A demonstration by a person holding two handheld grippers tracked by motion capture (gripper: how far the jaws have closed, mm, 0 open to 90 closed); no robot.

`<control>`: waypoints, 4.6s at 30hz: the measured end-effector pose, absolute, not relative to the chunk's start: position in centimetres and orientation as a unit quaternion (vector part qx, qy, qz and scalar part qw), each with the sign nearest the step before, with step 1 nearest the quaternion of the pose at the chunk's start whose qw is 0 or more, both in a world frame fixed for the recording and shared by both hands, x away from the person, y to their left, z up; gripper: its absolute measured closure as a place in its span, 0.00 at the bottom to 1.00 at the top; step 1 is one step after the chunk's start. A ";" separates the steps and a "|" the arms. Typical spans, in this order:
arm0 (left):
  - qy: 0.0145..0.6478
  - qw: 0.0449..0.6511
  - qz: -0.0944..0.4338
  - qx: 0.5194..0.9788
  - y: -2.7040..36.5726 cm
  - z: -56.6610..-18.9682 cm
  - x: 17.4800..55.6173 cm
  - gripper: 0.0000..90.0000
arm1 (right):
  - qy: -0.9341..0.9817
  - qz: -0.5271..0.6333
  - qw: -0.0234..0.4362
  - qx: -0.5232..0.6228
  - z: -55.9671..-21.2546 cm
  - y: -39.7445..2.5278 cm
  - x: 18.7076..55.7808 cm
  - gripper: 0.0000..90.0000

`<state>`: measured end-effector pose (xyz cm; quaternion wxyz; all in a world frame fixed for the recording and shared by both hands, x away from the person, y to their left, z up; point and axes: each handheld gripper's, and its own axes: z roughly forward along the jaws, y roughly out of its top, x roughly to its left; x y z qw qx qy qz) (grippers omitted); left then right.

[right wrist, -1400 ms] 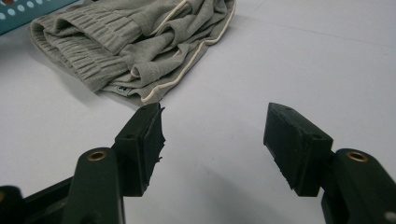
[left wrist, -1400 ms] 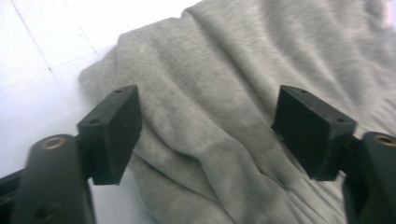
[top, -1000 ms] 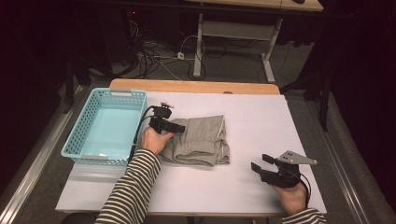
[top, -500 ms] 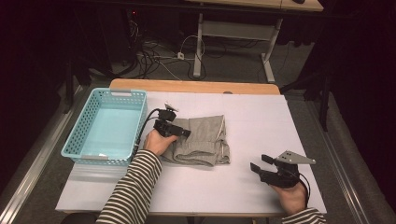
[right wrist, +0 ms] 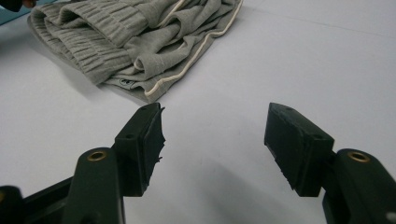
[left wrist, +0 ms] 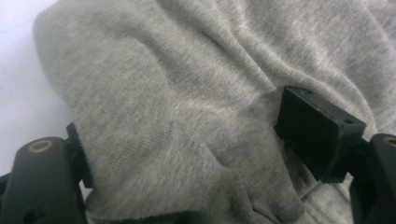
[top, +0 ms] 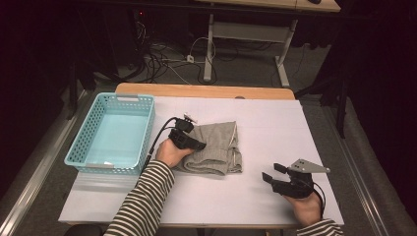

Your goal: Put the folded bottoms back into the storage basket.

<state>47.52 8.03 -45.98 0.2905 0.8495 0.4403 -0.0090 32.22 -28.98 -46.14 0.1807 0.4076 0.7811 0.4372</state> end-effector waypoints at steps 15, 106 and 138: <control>0.447 0.278 -0.015 0.850 7.1 -45.6 46.6 0.66 | 0.782 0.436 0.177 0.407 -46.2 -28.9 32.3 0.42; 0.400 0.388 0.043 0.829 14.1 -31.4 42.5 0.80 | 0.781 0.445 0.174 0.403 -46.0 -28.8 32.5 0.42; 0.461 0.400 0.077 0.788 22.0 -28.3 40.9 0.80 | 0.790 0.444 0.165 0.390 -46.1 -27.8 33.7 0.41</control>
